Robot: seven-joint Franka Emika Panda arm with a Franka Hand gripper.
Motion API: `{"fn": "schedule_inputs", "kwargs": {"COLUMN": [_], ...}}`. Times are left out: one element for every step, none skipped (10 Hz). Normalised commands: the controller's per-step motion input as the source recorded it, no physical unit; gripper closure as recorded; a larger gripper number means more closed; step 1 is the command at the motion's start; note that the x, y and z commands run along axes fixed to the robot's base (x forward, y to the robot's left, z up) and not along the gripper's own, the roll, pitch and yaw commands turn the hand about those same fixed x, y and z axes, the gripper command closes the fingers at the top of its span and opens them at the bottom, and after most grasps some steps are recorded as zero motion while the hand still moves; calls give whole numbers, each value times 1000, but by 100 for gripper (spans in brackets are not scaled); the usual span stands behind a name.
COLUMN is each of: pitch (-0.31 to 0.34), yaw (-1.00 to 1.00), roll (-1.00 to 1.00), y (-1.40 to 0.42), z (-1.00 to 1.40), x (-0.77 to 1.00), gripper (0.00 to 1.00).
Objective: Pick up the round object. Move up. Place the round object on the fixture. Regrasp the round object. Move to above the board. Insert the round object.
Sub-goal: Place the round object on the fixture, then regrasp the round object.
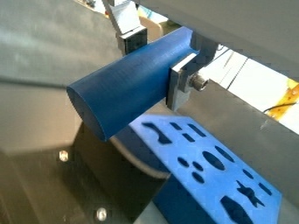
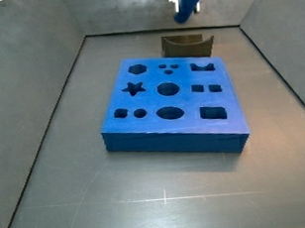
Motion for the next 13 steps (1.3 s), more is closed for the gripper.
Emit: {"fn": "schedule_inputs", "kwargs": {"pitch": [189,139,68,37,-5,-31,-52,0,59,62,56,46,30], "yaw": [-229,-245,-240,-233,-202,-173,-146,0,-72,-70,-57,-55,-49], "roll": [-484,-321,-213,-187,-162,-150,-121,0,46,47,59,66,65], "y": [145,142,130,113,83,68,56,0,0,0,5,3,5], "z": [-1000,-1000,-946,-793,-502,-300,-180,0,1000,1000,1000,1000,1000], "x": [166,180,180,153,114,98,72,0,0,-5,-21,-25,-34], "gripper": [100,100,100,100,100,100,100,0,0,0,0,0,0]}}
